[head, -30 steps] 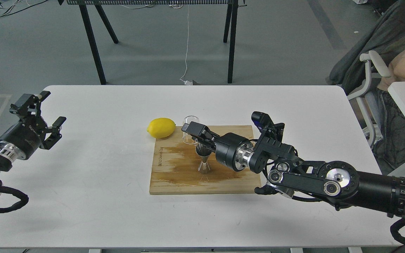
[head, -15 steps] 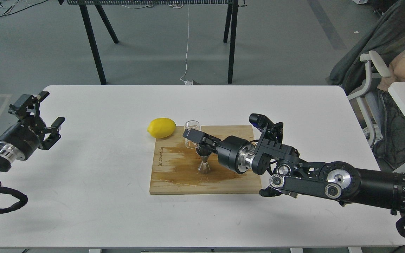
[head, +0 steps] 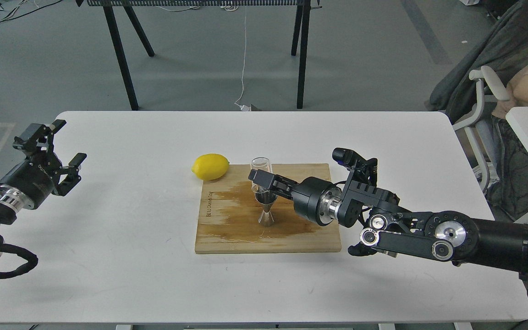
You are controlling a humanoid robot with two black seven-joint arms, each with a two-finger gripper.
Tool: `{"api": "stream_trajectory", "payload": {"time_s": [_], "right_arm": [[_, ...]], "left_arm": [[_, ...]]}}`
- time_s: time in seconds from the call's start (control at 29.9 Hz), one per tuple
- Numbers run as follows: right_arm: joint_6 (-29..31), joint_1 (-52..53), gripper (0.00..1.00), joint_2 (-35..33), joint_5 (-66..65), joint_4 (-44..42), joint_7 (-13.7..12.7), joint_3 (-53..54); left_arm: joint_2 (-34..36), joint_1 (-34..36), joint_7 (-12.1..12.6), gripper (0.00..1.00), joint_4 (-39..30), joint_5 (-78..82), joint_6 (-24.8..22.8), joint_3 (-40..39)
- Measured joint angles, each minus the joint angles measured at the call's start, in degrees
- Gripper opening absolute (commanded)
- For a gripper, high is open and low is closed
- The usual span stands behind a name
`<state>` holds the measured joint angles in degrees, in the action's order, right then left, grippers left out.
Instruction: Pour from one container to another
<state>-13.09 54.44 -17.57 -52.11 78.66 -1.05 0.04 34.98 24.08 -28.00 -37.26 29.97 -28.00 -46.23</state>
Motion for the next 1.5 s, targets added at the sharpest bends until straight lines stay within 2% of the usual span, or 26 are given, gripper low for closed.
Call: {"api": "stream_trajectory", "payload": {"time_s": [0.4,0.54,0.77,1.0,1.27,1.5], "right_arm": [[1.50,1.86,0.46,0.01,-0.90,-0.09,0.23,-1.48],[1.27,1.31,0.46,-1.59,2.81,0.13,0.08,2.01],[1.27,-7.91,0.45,-3.11,19.93,3.24,-0.23,21.29],[1.12,-23.46,0.45,-2.51,32.20,4.87,-0.35,43.24],[1.03,-39.90,0.45,2.65,49.68,5.42,-0.25,70.03],[0.40,-47.12,0.45,4.79,65.58,3.32,-0.35,80.81]], "left_arm": [[0.00,0.00,0.00,0.99,0.00,0.00,0.00,0.00],[-0.08,0.00,0.00,0.99,0.00,0.00,0.00,0.00],[-0.33,0.26,0.00,0.99,0.00,-0.17,0.01,-0.27],[-0.44,0.71,0.00,0.99,0.00,-0.63,0.00,-0.44],[-0.44,0.71,0.00,0.99,0.00,-2.61,0.01,-0.27],[-0.44,0.65,0.00,0.99,0.00,-2.64,0.01,-0.13]]}}
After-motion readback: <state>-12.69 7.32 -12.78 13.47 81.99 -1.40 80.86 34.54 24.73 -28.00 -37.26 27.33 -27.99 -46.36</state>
